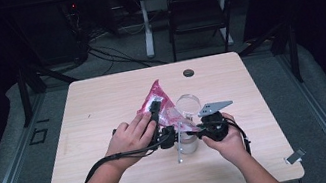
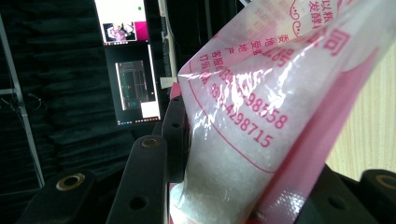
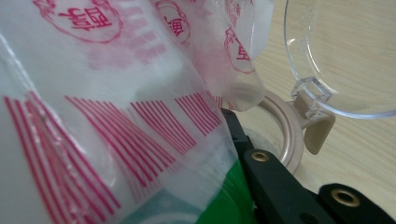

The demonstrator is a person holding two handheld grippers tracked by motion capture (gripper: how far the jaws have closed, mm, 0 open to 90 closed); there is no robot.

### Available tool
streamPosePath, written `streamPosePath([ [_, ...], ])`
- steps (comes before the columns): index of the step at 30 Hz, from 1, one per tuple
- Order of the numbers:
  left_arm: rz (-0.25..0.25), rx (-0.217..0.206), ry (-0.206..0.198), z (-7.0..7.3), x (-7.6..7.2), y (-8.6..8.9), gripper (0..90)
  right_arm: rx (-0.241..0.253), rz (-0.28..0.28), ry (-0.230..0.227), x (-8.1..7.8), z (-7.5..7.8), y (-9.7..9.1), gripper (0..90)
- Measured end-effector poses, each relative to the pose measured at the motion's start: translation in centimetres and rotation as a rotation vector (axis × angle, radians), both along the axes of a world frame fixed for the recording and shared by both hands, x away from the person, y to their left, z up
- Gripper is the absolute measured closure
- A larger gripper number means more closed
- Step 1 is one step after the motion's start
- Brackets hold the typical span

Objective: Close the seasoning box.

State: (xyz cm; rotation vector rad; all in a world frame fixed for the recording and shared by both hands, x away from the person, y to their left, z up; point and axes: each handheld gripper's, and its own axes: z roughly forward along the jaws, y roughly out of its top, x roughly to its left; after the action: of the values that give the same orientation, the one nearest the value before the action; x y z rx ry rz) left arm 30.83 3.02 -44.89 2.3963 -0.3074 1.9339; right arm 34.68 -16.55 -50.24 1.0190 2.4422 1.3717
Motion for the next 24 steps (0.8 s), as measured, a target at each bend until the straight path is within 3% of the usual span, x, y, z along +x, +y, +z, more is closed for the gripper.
streamPosePath([
  [14,-0.004,0.035,0.015,-0.27,0.07,-0.15,67.7,-0.019,0.000,0.003,0.06,-0.15,0.04,90.0],
  [17,0.004,0.062,0.031,-0.28,0.03,-0.30,67.6,-0.023,-0.002,0.000,0.08,-0.19,0.04,90.0],
  [19,-0.004,0.047,0.029,-0.50,0.03,-0.34,67.5,-0.023,-0.006,0.001,0.11,-0.23,0.02,90.0],
  [24,-0.011,0.055,0.032,-0.52,0.06,-0.44,66.9,-0.025,-0.014,0.001,0.12,-0.26,0.01,90.0],
])
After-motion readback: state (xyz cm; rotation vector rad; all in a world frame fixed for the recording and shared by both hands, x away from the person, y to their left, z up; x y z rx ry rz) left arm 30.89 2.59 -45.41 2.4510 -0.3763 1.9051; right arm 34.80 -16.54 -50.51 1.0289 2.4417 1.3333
